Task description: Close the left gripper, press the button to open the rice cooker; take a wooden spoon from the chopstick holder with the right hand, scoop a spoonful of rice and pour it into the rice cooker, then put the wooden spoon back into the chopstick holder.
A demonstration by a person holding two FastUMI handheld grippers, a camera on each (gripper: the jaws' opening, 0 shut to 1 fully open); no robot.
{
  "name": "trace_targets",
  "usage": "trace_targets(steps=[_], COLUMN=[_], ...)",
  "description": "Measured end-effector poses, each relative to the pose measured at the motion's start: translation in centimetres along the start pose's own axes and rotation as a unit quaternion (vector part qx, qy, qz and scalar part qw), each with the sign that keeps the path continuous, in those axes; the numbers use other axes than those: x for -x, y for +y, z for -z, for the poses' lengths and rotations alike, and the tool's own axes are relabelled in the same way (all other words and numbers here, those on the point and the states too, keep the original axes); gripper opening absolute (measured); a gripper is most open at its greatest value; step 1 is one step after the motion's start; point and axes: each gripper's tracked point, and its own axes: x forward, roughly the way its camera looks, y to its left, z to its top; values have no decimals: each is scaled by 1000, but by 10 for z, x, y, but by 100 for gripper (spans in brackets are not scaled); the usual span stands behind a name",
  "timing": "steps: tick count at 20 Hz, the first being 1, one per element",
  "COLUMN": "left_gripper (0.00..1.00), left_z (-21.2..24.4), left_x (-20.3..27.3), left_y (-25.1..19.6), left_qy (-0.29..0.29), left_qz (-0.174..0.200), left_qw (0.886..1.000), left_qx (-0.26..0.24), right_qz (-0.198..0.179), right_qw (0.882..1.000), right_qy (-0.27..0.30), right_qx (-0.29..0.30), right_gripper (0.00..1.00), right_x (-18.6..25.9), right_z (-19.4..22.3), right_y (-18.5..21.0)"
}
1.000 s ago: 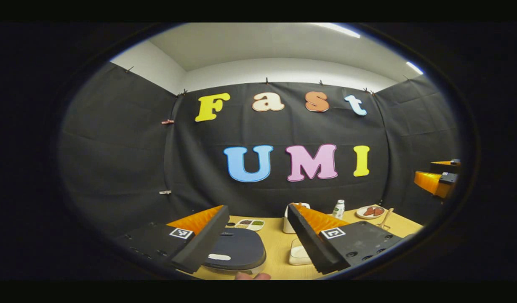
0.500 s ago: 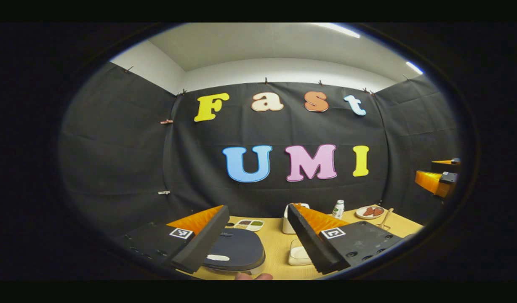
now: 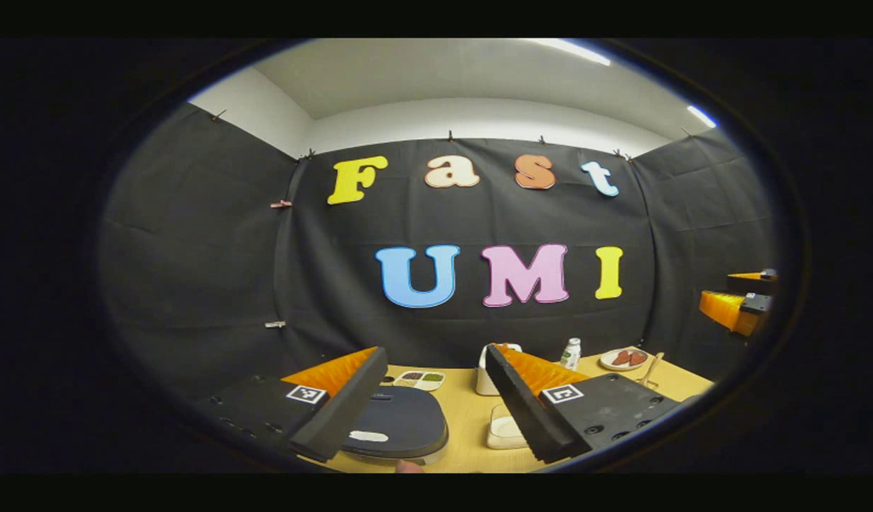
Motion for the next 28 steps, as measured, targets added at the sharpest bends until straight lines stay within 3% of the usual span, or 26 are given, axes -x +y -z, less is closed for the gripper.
trace_targets(steps=[1,3,8,11,13,17,19,22,25,28], left_gripper=[92,81,22,8,7,6,6,7,7,4], left_z=[0,7,14,24,45,100,128,171,204,231], left_x=[-1,-3,-6,-12,-13,-23,-23,-20,-22,-21], left_y=[-1,-4,-6,12,17,72,88,93,96,102], left_qy=[1,11,30,43,79,166,210,274,324,355], left_qz=[4,15,46,44,63,8,-1,17,21,15], left_qw=[1000,1000,998,998,995,985,976,957,937,925], left_qx=[1,1,15,2,20,52,64,93,127,133], right_qz=[0,2,4,6,8,9,9,12,15,19], right_qw=[1000,1000,1000,1000,1000,1000,1000,1000,1000,1000], right_qy=[1,2,5,3,2,2,4,8,9,9], right_qx=[0,1,7,9,13,19,19,19,20,23], right_gripper=[98,97,98,97,97,98,98,98,97,98], right_x=[-1,0,-1,-2,-1,0,1,0,2,3], right_z=[1,1,4,3,3,3,5,8,9,9], right_y=[0,0,-1,-1,-1,0,1,0,-1,-2])
